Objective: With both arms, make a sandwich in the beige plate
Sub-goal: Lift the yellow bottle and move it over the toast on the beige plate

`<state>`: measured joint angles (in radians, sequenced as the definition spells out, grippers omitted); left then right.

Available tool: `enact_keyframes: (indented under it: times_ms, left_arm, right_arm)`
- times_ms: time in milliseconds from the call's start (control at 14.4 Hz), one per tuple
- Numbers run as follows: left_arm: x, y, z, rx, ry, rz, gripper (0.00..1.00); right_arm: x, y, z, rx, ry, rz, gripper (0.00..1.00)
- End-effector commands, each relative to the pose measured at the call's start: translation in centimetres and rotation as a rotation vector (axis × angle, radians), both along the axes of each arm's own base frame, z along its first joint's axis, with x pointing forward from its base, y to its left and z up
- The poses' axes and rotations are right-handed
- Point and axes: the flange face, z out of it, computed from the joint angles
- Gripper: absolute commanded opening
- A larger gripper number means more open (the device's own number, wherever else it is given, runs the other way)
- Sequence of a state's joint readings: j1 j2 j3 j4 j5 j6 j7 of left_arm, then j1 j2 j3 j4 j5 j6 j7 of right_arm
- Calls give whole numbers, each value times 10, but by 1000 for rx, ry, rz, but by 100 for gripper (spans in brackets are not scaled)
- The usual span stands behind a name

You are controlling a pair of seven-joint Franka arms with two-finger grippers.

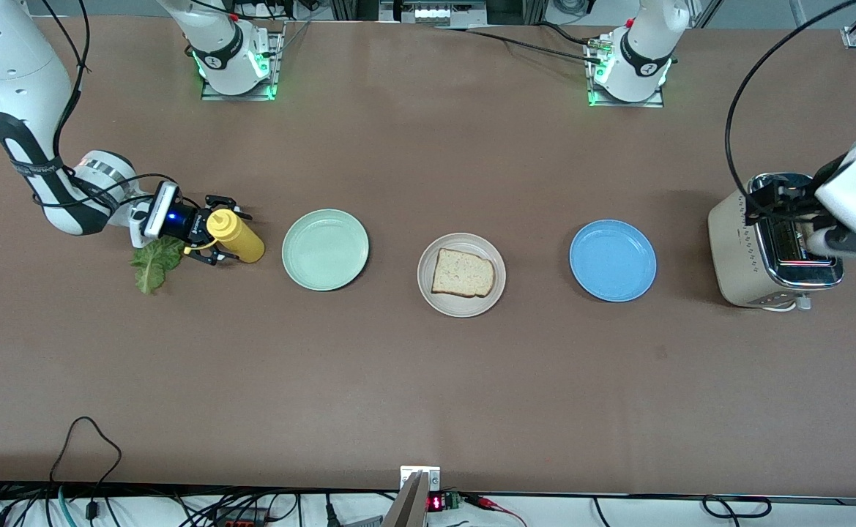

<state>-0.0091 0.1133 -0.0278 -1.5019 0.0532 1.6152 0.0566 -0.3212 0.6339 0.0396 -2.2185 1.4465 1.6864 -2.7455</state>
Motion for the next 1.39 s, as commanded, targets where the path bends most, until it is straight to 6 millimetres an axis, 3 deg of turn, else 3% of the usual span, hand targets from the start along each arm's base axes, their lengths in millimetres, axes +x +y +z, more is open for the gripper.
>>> enact_keyframes:
  times_ms: [0,69,346,485,693,970,1316]
  left_arm:
    - [-33,-5,3,-4,-51,9,100]
    - [-42,-4,5,-5,-48,11,100]
    - [-50,1,2,-14,12,26,100]
    - [-52,-3,5,-13,21,19,100]
    - [-53,-7,7,-57,32,22,100]
    - [-53,-10,9,-63,30,16,100]
    - [-53,-10,9,-63,30,17,100]
  right_arm:
    - [9,9,1,0,-120,12,100]
    - [10,10,2,-1,-122,14,100]
    - [24,13,9,-8,-151,25,55]
    - [28,13,13,-11,-145,25,44]
    - [39,13,22,-27,-128,29,39]
    - [75,27,62,-114,-51,36,39]
    - [116,80,122,-283,76,4,39]
